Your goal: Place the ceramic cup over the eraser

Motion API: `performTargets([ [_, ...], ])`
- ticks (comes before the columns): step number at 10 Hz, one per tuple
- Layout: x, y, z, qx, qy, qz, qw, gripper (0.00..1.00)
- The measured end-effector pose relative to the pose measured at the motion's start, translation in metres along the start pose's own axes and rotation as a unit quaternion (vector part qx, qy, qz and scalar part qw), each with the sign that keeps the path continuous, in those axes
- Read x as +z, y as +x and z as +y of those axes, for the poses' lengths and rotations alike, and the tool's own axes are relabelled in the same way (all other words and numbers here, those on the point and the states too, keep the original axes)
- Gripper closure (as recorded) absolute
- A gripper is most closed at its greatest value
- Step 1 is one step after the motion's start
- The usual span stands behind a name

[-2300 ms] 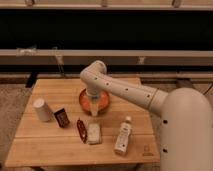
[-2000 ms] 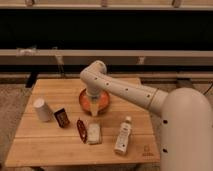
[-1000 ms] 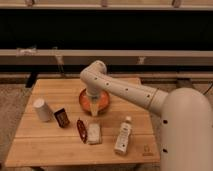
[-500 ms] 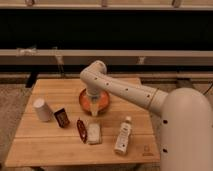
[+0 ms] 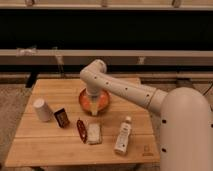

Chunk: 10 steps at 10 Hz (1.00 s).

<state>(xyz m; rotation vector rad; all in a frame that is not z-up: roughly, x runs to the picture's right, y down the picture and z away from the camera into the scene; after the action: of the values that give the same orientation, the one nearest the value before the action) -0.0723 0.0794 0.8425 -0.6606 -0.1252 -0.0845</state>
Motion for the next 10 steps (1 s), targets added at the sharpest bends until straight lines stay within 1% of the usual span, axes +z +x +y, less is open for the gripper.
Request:
performTargets([
  [2, -0.013, -0.029, -0.026, -0.032, 0.014, -0.01, 0.9993, 0.2],
  [3, -0.02, -0.041, -0.035, -0.047, 0.018, -0.009, 0.9987, 0.2],
  [5, -0.039, -0.084, -0.057, -0.098, 0.034, -0.014, 0.9945, 0.2],
  [6, -0.047, -0.098, -0.061, -0.116, 0.042, -0.015, 0.9923, 0.2],
  [7, -0.064, -0.118, -0.065, -0.146, 0.054, -0.014, 0.9876, 0.2],
  [8, -0.069, -0.128, -0.064, -0.159, 0.059, -0.015, 0.9853, 0.2],
  [9, -0.078, -0.148, -0.06, -0.184, 0.07, -0.018, 0.9802, 0.2],
  [10, -0.082, -0.168, -0.052, -0.209, 0.076, -0.02, 0.9748, 0.2],
])
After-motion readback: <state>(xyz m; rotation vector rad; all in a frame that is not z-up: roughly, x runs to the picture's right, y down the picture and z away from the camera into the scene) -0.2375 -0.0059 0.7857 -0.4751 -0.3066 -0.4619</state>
